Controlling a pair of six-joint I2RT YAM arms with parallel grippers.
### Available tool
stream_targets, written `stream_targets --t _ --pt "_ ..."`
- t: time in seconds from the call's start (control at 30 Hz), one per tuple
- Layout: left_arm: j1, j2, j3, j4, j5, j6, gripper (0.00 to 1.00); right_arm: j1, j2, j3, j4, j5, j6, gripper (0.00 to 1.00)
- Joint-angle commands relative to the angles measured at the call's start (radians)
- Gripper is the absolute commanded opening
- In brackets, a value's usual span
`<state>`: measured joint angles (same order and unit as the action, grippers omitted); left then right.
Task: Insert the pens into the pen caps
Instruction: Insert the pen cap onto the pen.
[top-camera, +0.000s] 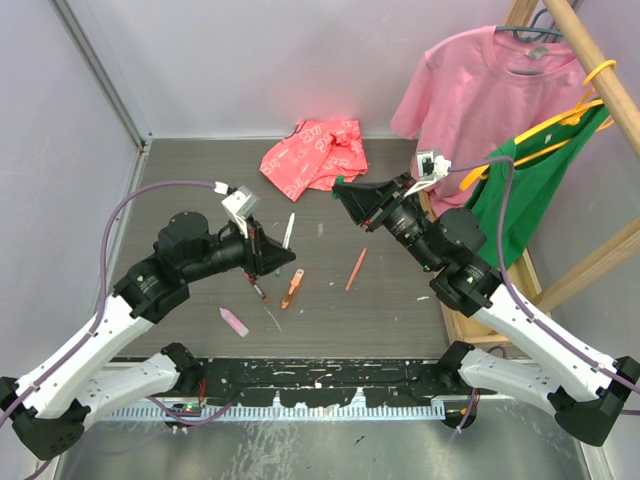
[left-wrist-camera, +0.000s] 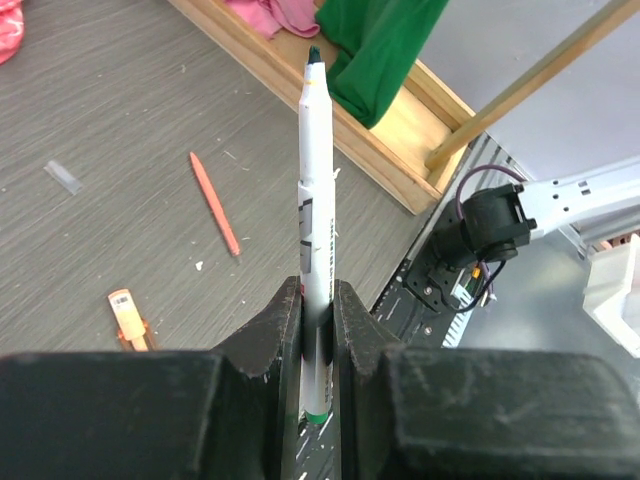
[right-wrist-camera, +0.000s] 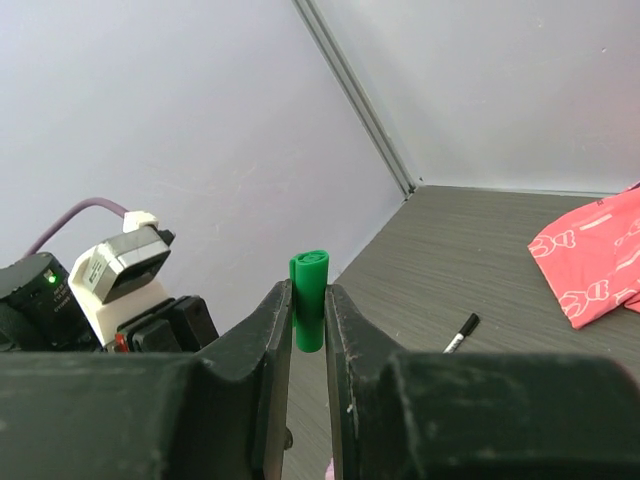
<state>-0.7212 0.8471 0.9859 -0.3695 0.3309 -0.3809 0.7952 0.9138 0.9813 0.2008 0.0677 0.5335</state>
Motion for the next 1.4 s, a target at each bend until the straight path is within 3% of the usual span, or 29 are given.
stream_targets --t 0.0,0.27,0.7,1.37 --pt "-0.06 -0.008 0.034 0.095 -0.031 0.041 0.0 -0.002 -0.035 -0.005 0.077 0.015 0.053 0.0" --pt "-0.155 -0.036 -0.009 0.149 -0.111 0.091 0.0 -0.002 -0.043 -0.061 0.162 -0.021 0.121 0.0" --pt "-0.161 -0.014 -0.001 0.166 -0.099 0.095 0.0 -0.001 0.018 -0.084 0.303 -0.128 0.227 0.0" --pt "-0.161 -0.062 -0.051 0.208 -0.116 0.093 0.0 0.0 0.082 -0.066 0.34 -0.235 0.257 0.0"
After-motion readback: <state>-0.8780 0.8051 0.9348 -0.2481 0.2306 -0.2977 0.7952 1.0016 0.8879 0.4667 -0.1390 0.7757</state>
